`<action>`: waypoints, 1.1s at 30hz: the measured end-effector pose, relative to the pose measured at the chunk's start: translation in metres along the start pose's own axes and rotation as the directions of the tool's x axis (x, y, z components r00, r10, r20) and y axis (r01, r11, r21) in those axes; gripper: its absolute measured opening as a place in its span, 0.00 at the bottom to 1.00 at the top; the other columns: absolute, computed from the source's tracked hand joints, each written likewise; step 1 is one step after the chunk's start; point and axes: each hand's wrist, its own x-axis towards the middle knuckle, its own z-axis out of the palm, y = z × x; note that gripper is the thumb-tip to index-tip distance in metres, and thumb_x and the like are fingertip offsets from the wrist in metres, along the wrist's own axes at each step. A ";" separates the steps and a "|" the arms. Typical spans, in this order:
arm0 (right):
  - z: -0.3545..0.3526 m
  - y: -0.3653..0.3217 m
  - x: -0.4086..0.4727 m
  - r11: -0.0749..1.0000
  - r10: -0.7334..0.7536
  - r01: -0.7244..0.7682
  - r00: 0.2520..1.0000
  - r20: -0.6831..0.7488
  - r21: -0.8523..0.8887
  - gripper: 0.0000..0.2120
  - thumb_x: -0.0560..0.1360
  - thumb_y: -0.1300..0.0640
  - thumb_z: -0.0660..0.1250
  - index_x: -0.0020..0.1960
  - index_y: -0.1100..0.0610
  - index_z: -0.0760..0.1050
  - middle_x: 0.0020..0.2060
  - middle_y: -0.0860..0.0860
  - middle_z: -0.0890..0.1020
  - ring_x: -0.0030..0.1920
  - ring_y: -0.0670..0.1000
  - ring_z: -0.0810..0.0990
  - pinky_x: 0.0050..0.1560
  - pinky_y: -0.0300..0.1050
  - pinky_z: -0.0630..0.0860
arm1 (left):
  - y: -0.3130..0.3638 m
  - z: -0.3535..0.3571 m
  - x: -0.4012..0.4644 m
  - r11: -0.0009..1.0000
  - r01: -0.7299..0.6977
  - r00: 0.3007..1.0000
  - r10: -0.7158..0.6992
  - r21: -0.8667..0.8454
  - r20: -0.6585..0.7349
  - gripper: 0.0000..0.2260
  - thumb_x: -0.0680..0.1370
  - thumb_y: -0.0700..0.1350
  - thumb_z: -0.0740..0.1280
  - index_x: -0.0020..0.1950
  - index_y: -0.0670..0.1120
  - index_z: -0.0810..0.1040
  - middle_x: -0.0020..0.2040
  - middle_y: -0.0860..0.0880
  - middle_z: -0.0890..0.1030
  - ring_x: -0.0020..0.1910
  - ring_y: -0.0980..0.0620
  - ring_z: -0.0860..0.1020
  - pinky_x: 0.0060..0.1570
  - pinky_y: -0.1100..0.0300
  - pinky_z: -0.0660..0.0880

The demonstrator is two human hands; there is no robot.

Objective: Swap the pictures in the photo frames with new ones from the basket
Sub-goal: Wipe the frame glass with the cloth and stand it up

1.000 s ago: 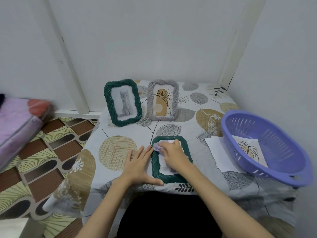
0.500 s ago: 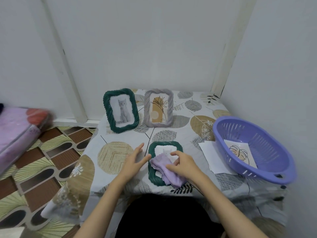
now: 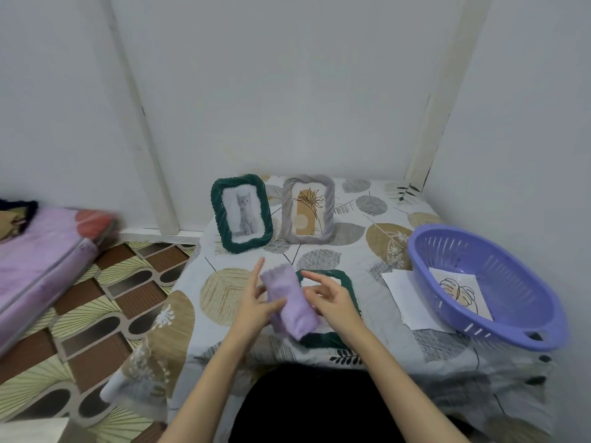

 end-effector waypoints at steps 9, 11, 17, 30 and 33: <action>-0.043 0.032 -0.005 0.742 -0.152 0.006 0.975 -0.160 -0.671 0.16 0.75 0.68 0.58 0.59 0.57 0.76 0.50 0.54 0.77 0.53 0.55 0.74 0.56 0.43 0.69 | -0.037 -0.073 0.020 0.253 0.022 0.996 -0.084 0.967 0.000 0.22 0.80 0.59 0.50 0.74 0.62 0.51 0.78 0.47 0.45 0.76 0.43 0.49 0.73 0.46 0.50; -0.052 0.043 -0.010 0.677 -0.150 -0.014 0.976 -0.157 -0.736 0.17 0.75 0.67 0.58 0.60 0.56 0.76 0.54 0.55 0.76 0.58 0.57 0.71 0.60 0.45 0.66 | -0.038 -0.074 0.020 0.181 0.038 0.998 -0.048 0.983 -0.030 0.23 0.79 0.61 0.48 0.74 0.64 0.49 0.78 0.47 0.43 0.76 0.42 0.46 0.73 0.45 0.46; -0.061 0.055 -0.017 0.516 -0.048 -0.158 0.976 -0.212 -0.842 0.24 0.79 0.51 0.56 0.74 0.53 0.57 0.69 0.54 0.68 0.69 0.56 0.62 0.70 0.51 0.58 | -0.025 -0.006 0.031 0.290 -0.136 0.983 0.156 0.947 0.093 0.26 0.80 0.59 0.53 0.76 0.53 0.52 0.78 0.46 0.52 0.77 0.46 0.49 0.74 0.49 0.45; -0.056 0.037 -0.015 0.988 0.058 -0.113 0.903 -0.425 -0.105 0.32 0.72 0.77 0.54 0.71 0.55 0.61 0.57 0.56 0.75 0.55 0.55 0.77 0.59 0.52 0.74 | -0.021 0.044 0.035 0.984 0.087 0.996 -0.083 0.152 -0.036 0.22 0.77 0.38 0.65 0.70 0.42 0.64 0.67 0.42 0.71 0.58 0.47 0.73 0.51 0.58 0.76; -0.059 0.024 -0.017 0.999 0.016 0.008 0.885 -0.466 0.050 0.31 0.71 0.80 0.53 0.69 0.57 0.62 0.60 0.58 0.74 0.57 0.58 0.77 0.54 0.52 0.75 | -0.008 0.042 0.031 0.993 0.047 0.997 -0.053 -0.108 -0.054 0.26 0.76 0.34 0.65 0.71 0.50 0.63 0.65 0.47 0.71 0.52 0.47 0.76 0.46 0.56 0.76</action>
